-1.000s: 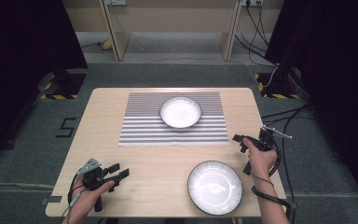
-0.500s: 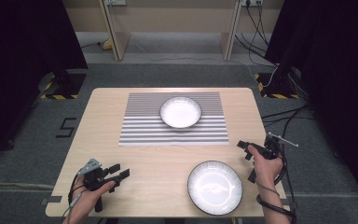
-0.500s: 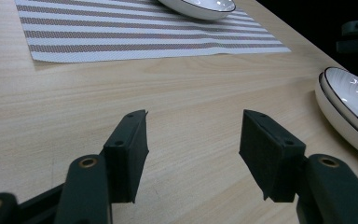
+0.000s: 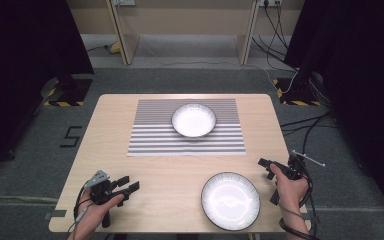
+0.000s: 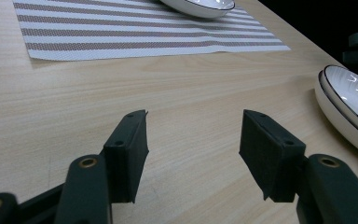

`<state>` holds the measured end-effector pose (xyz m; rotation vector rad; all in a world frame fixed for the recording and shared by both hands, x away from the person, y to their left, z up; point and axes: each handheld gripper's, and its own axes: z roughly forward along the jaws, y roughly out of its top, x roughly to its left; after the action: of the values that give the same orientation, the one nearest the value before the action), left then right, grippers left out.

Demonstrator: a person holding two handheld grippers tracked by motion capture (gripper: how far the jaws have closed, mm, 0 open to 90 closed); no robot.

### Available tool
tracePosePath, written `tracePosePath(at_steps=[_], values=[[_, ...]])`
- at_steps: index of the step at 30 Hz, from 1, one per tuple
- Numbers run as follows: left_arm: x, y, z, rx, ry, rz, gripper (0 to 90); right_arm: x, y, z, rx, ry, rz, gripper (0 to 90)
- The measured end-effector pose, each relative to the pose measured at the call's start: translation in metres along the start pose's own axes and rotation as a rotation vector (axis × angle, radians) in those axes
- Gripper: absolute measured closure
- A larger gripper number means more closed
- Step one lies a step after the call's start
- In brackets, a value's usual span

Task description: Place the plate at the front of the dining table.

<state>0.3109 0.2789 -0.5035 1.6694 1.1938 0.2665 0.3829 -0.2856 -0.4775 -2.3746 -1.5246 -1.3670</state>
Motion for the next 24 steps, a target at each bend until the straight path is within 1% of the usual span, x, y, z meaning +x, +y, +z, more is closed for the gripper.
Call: tracePosePath(at_steps=[2, 3, 5, 9, 11, 16, 17, 24], values=[[0.0, 0.0, 0.0, 0.001, 0.002, 0.001, 41.2, -0.001, -0.002, -0.002, -0.002, -0.008, -0.016, 47.0], [0.0, 0.0, 0.0, 0.001, 0.002, 0.001, 41.2, -0.002, -0.003, -0.002, -0.002, -0.001, -0.008, 46.9], [0.0, 0.0, 0.0, 0.002, 0.001, 0.0, 41.2, -0.004, -0.004, -0.003, -0.005, -0.006, -0.011, 46.9], [-0.001, -0.001, 0.0, 0.002, -0.001, 0.002, 41.2, -0.008, -0.007, -0.005, -0.002, -0.007, 0.002, 46.7], [-0.001, -0.001, 0.0, 0.002, -0.001, 0.001, 41.2, -0.009, -0.009, -0.006, -0.004, -0.014, -0.008, 46.7], [-0.001, -0.001, 0.0, 0.003, -0.001, 0.002, 41.2, -0.012, -0.011, -0.009, -0.005, -0.014, 0.002, 46.5], [-0.001, -0.001, 0.0, 0.003, -0.001, 0.002, 41.2, -0.013, -0.012, -0.01, -0.005, -0.017, -0.006, 46.5], [-0.002, -0.001, 0.0, 0.004, -0.002, 0.004, 41.2, -0.016, -0.018, -0.016, -0.009, -0.022, -0.01, 46.1]])
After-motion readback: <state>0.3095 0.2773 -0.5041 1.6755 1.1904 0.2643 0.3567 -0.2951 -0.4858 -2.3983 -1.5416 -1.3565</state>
